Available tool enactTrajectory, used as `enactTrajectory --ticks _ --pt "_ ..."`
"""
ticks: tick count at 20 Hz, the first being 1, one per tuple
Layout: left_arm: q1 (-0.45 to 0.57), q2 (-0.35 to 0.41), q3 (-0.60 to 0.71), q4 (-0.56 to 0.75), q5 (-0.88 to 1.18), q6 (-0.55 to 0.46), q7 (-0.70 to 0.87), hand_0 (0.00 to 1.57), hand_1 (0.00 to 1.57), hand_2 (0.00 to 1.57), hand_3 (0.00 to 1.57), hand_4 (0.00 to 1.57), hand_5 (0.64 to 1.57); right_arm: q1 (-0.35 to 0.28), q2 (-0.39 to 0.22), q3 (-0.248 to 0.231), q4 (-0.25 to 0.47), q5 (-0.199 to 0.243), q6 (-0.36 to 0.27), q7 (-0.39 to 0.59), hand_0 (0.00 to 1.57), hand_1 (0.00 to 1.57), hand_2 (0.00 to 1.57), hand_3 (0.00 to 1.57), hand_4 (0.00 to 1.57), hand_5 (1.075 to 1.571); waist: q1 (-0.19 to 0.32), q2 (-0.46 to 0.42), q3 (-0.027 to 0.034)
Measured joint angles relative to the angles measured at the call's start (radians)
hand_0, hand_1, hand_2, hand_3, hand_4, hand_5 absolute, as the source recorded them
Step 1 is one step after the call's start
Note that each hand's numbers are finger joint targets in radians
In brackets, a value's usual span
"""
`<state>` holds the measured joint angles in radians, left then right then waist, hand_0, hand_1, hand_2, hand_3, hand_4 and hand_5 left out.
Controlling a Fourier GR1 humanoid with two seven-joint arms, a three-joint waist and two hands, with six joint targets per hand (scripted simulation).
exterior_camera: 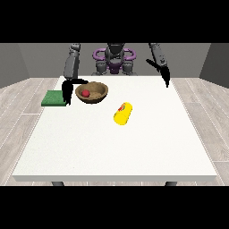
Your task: Pick the cup and pour the ball into the bowl, then pick the bowl and place it on the pad
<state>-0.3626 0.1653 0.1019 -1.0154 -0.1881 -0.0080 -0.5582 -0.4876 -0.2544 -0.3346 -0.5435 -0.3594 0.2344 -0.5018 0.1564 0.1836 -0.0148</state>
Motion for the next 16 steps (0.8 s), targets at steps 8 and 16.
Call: enactTrajectory --ticks 8,16 --pt "-0.004 0.008 -0.026 -0.069 -0.003 -0.03 -0.005 0.0 0.0 0.0 0.0 0.0 0.701 0.016 0.001 0.0 0.008 0.025 -0.102 -0.036 1.57 1.57 1.57 1.57 1.01 1.532 0.071 0.042 -0.023" --pt "-0.094 0.0 -0.071 -0.127 -0.017 -0.058 -0.002 0.0 0.0 0.0 0.0 0.0 0.716 0.181 -0.099 0.138 -0.125 0.248 -0.382 -0.181 1.57 1.57 1.57 1.57 1.3 1.568 0.196 0.128 -0.0641"
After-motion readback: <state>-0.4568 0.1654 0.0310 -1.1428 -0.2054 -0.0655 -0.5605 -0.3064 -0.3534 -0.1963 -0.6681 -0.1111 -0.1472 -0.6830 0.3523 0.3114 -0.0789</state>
